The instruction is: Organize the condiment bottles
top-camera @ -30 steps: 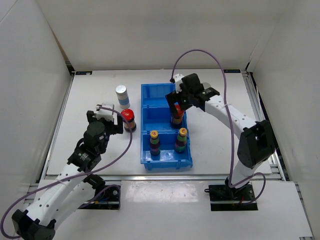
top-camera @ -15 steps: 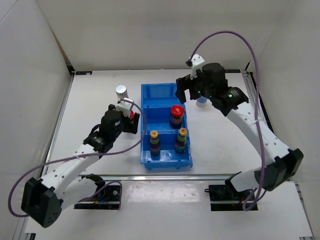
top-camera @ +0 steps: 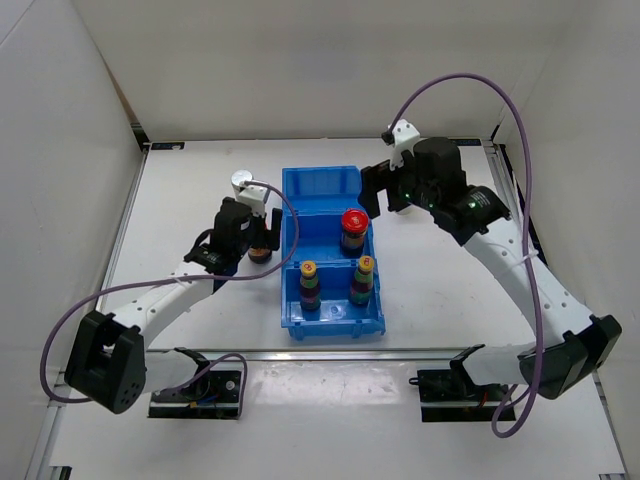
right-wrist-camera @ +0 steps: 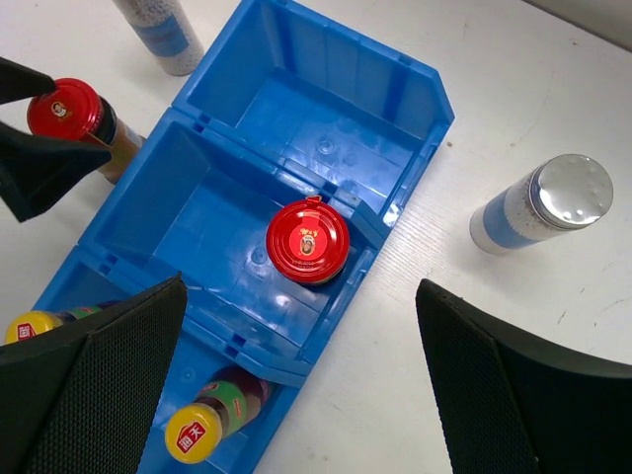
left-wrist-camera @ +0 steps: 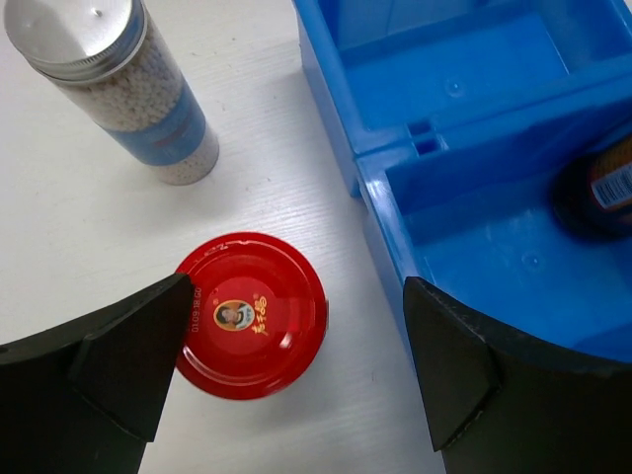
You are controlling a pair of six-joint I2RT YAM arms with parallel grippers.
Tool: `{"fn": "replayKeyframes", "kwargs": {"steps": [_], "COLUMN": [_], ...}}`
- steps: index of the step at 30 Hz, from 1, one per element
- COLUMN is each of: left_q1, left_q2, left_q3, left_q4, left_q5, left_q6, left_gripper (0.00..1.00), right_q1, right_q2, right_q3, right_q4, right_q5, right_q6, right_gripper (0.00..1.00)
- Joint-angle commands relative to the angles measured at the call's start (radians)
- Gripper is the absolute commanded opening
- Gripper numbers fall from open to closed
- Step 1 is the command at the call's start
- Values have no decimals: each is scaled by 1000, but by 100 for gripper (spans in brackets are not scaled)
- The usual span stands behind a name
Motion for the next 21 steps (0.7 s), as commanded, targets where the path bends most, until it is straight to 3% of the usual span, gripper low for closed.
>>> {"fn": "replayKeyframes", "kwargs": {"steps": [1, 5, 13, 15, 16, 21], "left_q1": [31, 51, 51, 51, 51, 51], "left_q2": [29, 40, 40, 29, 20, -20], "left_q3": [25, 34, 25, 25, 25, 36], "left_q4": [5, 5, -4, -13, -27, -36], "left_q5": [9, 42, 52, 38, 9, -42], "left_q6": [-41, -52, -52, -52, -64, -54], "left_gripper": [98, 83, 79, 86, 100, 100], "right_q1": [-4, -4, -4, -4, -4, -4], "right_q2": [-51, -60, -90, -99, -99, -109], "right_q3": [-2, -2, -20, -20, -31, -42], "right_q4": [4, -5, -14, -14, -14, -14], "right_q5": [-9, 4, 25, 25, 25, 25], "right_q6": [5, 5, -4, -4, -4, 5], "right_gripper": [100, 100, 100, 100, 100, 100]}}
